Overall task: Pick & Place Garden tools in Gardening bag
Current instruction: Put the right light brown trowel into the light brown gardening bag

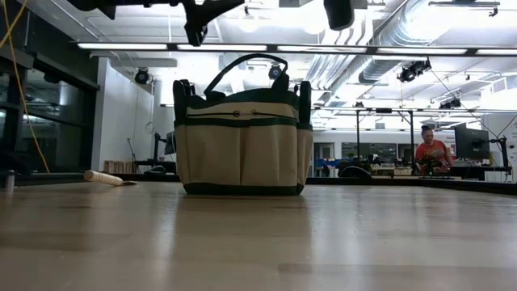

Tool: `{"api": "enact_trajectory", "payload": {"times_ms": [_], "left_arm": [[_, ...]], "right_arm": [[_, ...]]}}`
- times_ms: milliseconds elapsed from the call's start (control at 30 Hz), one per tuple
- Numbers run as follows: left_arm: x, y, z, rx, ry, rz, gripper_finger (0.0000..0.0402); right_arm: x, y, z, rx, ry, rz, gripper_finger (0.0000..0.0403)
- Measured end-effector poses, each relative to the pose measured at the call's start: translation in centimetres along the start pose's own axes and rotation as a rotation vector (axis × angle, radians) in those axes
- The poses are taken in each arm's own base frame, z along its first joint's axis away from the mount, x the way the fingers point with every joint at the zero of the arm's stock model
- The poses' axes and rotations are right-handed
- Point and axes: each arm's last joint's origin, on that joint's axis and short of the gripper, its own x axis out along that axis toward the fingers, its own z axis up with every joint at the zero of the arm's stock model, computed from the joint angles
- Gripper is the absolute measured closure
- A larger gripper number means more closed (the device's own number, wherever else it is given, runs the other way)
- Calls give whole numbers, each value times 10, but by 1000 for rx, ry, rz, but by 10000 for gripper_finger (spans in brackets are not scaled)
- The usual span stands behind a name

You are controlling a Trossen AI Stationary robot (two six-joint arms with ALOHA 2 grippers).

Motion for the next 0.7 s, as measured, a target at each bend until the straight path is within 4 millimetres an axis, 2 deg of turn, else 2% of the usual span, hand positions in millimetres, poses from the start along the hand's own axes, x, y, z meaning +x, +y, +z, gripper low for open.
{"api": "enact_trajectory", "payload": {"times_ms": [167,433,700], "left_arm": [[1,1,-1,-34,-1,6,107],[1,0,-2,-100,22,-4,107],[10,8,-12,-136,62,14,107]], "right_arm": [[4,-1,-3,-14,-43,-25,342],[13,-1,-11,-63,-19,-30,342],[24,1,-20,-35,-40,-42,342]]}}
